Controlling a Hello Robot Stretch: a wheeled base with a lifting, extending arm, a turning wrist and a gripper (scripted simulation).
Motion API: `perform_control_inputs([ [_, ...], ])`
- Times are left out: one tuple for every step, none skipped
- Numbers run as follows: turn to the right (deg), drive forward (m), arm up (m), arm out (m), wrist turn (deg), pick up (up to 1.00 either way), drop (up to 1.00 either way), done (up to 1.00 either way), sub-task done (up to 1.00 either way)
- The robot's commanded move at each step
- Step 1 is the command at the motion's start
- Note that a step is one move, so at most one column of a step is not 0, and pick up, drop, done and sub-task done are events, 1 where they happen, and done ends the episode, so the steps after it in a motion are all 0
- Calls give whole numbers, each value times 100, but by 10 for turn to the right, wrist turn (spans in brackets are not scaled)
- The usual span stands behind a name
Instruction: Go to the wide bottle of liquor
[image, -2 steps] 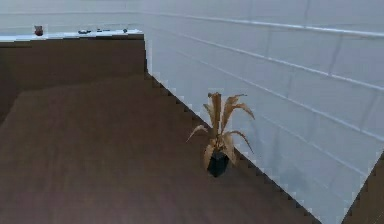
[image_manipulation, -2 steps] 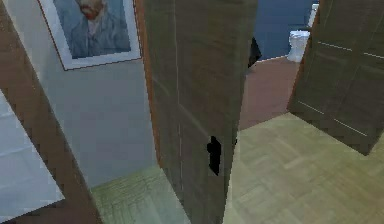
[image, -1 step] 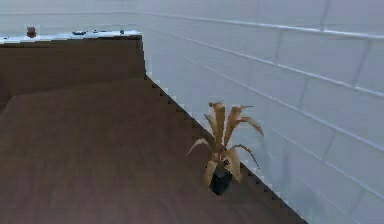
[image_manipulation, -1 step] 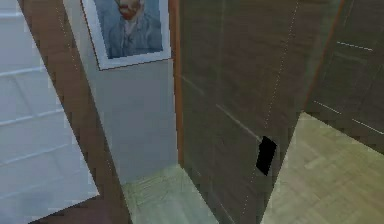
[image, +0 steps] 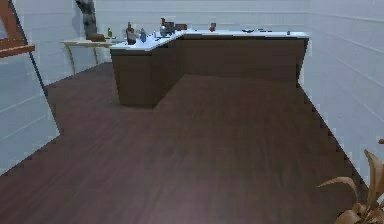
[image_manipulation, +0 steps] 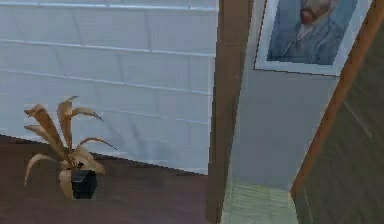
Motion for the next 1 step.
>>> perform_control_inputs([
  [0,100,0,0,0,0,0,0,0],
])
